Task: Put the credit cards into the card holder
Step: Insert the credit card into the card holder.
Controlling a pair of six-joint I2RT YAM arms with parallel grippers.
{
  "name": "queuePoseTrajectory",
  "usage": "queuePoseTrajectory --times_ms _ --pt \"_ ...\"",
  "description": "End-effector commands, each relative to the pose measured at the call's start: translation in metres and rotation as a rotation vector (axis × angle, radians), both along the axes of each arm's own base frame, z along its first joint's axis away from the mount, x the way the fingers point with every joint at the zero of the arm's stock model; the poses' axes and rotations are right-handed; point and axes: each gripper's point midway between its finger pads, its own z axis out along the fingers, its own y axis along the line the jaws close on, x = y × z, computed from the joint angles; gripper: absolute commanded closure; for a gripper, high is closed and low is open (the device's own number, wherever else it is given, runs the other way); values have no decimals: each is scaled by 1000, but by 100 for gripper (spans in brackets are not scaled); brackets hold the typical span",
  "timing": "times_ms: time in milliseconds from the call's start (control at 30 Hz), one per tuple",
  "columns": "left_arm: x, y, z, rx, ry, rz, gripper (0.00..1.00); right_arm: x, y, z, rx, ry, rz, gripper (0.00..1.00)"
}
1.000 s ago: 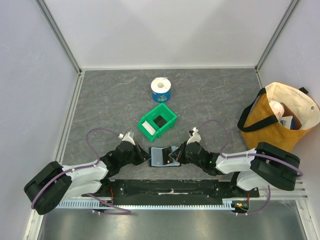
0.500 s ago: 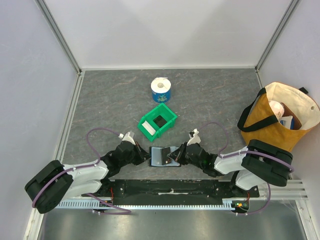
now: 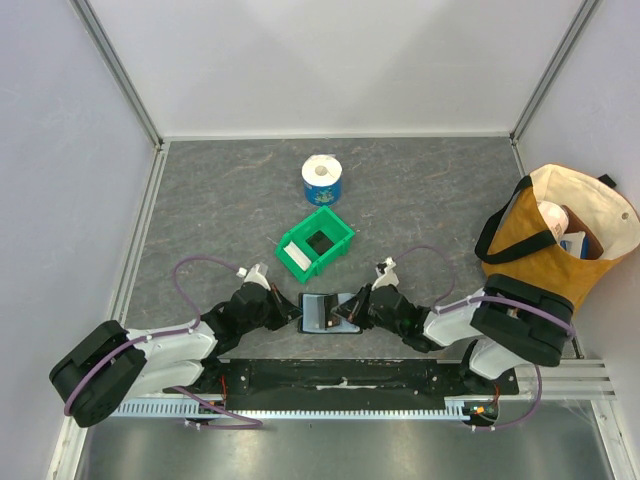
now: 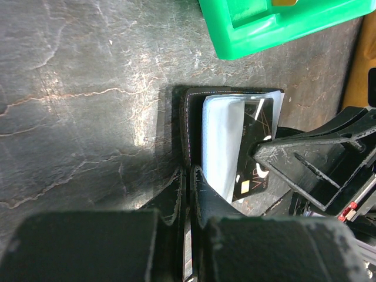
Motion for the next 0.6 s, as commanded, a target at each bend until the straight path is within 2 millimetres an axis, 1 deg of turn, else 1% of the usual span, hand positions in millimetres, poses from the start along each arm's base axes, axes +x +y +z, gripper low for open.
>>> queuePoseTrajectory --times_ms 0,167,200,300,367,433,467,533,567 --pt "-21 27 -38 119 109 26 98 -18 3 -27 -54 75 37 100" --pt "-22 28 -38 116 111 33 98 -23 16 -24 -31 90 62 100" --pt "-21 27 -37 112 108 32 98 -26 18 -23 -34 87 74 98" --pt "-21 27 -38 116 110 30 98 -28 21 -21 -72 74 101 86" --pt "-21 26 -37 116 106 27 98 -24 14 -19 -114 51 79 73" --pt "-21 27 -37 116 108 31 98 -16 4 -15 -181 10 55 50" --pt "-21 26 -36 113 106 28 98 -13 0 -13 -216 -5 53 45" --pt "-22 27 -36 115 105 27 98 -9 -3 -8 -259 -29 51 41" --pt "-21 27 -36 114 104 28 98 -8 -1 -4 -253 -39 55 39"
